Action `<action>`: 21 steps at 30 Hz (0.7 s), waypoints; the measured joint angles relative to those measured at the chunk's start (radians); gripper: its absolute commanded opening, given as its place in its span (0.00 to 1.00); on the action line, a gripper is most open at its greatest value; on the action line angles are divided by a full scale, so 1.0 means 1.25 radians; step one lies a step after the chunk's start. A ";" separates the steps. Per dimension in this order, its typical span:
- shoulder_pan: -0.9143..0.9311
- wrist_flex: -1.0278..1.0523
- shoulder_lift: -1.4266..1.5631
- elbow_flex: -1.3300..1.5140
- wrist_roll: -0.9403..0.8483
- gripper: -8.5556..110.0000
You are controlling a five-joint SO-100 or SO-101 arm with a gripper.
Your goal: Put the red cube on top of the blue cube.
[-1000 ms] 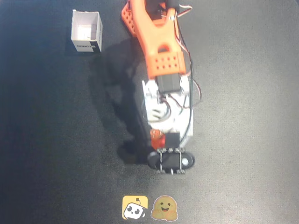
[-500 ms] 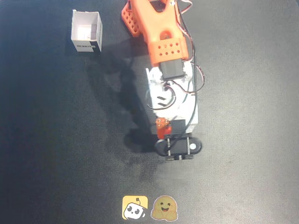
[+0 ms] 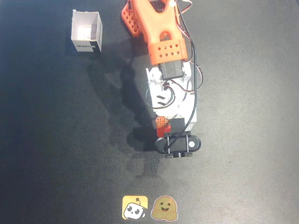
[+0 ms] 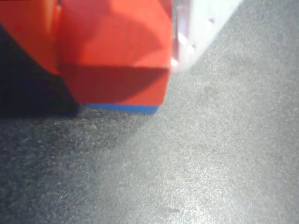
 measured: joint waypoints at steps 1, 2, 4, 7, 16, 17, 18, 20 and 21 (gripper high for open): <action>0.000 -0.004 0.002 0.004 0.000 0.08; 0.000 -0.006 0.005 0.007 0.000 0.08; 0.000 -0.009 0.007 0.012 0.000 0.16; -0.001 -0.018 0.007 0.018 0.000 0.19; -0.002 -0.023 0.016 0.029 0.001 0.19; -0.002 -0.023 0.017 0.029 0.006 0.19; -0.002 -0.023 0.017 0.029 0.007 0.19; -0.002 -0.023 0.017 0.029 0.007 0.19; -0.002 -0.023 0.017 0.029 0.007 0.19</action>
